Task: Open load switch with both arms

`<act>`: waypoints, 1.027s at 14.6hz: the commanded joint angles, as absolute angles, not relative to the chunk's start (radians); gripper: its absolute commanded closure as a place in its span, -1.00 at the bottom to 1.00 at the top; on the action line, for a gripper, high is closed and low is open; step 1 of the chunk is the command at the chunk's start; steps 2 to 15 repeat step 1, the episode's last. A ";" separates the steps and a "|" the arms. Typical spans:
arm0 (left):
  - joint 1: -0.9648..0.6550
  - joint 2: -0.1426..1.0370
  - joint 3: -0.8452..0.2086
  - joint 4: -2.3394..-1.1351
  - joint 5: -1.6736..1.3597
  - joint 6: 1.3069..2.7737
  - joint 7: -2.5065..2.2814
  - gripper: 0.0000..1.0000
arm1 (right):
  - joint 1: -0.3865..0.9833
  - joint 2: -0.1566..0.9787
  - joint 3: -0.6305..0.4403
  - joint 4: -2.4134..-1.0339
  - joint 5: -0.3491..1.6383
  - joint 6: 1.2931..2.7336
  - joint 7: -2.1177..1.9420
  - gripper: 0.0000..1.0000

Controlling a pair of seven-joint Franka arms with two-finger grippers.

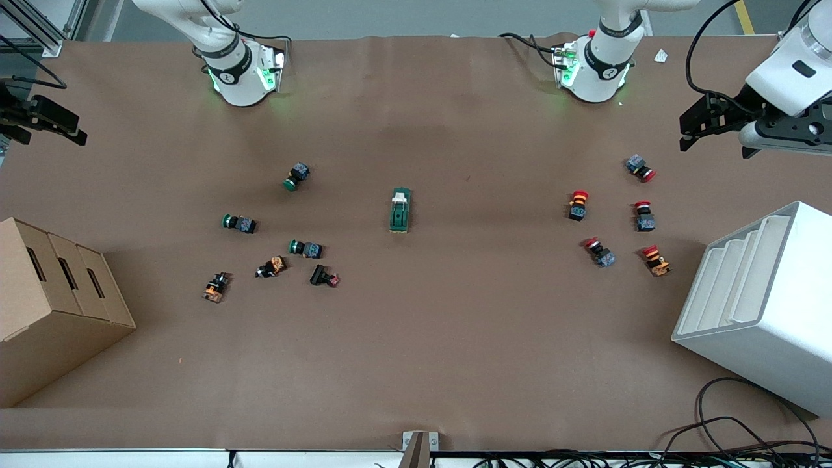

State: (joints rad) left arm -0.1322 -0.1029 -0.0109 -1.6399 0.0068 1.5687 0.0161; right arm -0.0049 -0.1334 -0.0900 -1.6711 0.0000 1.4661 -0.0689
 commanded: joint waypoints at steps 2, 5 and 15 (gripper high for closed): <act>-0.132 -0.100 -0.006 -1.626 -0.009 1.552 0.000 -1.00 | 0.002 -0.156 -0.098 -1.698 0.011 1.462 -0.103 -1.00; -0.132 -0.100 -0.006 -1.626 -0.009 1.552 0.000 -1.00 | 0.002 -0.156 -0.098 -1.698 0.011 1.462 -0.103 -1.00; -0.132 -0.100 -0.006 -1.626 -0.009 1.552 0.000 -1.00 | 0.002 -0.156 -0.098 -1.698 0.011 1.462 -0.103 -1.00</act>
